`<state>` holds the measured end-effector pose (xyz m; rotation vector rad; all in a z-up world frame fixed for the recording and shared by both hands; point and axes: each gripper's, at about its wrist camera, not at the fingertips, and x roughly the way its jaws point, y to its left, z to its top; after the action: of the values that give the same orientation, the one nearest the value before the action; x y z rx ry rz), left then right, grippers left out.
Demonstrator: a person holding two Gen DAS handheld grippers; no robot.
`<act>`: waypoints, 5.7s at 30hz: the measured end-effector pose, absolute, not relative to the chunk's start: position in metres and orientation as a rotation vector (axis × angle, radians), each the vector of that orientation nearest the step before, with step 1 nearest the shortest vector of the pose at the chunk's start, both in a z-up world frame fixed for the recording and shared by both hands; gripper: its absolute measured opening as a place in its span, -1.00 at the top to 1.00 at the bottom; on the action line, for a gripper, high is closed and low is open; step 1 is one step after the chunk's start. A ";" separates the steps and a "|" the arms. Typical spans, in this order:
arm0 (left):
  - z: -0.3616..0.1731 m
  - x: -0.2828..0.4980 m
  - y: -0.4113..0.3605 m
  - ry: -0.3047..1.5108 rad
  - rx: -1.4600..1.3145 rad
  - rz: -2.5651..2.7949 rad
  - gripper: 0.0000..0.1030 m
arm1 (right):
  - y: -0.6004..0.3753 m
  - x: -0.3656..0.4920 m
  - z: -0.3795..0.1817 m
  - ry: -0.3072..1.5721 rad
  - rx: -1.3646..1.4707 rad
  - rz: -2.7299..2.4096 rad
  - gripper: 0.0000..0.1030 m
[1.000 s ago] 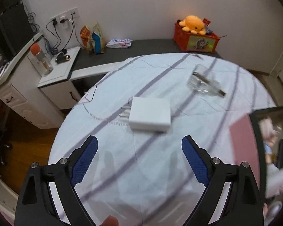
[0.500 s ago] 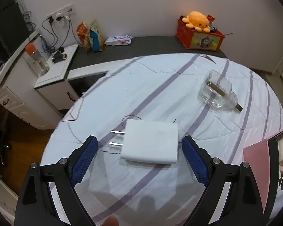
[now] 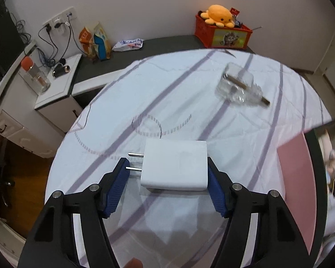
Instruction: Organize rigid objects
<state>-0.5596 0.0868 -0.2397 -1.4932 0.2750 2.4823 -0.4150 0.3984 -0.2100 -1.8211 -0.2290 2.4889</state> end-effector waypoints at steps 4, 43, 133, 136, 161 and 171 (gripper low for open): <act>-0.239 -0.538 0.079 0.275 -1.490 2.466 -0.31 | 0.398 -0.411 -0.209 -0.212 -1.819 2.489 0.72; -0.158 -0.340 0.251 0.389 -1.140 2.045 -0.31 | 0.391 -0.338 -0.205 -0.153 -1.871 2.540 0.73; -0.227 -0.619 0.187 0.218 -1.499 2.386 -0.19 | 0.400 -0.404 -0.215 -0.333 -1.859 2.557 0.74; -0.216 -0.607 0.172 0.179 -1.486 2.381 -0.19 | 0.397 -0.401 -0.214 -0.331 -1.858 2.549 0.74; -0.139 -0.426 0.233 0.406 -1.164 2.173 -0.17 | 0.392 -0.358 -0.216 -0.205 -1.869 2.549 0.74; -0.140 -0.429 0.137 0.262 -1.245 2.411 -0.56 | 0.397 -0.353 -0.215 -0.165 -1.862 2.583 0.73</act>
<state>-0.4289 0.1373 -0.1404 -1.2445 0.2618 2.4108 -0.3531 0.3968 -0.2148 -1.8622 -0.1646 2.5829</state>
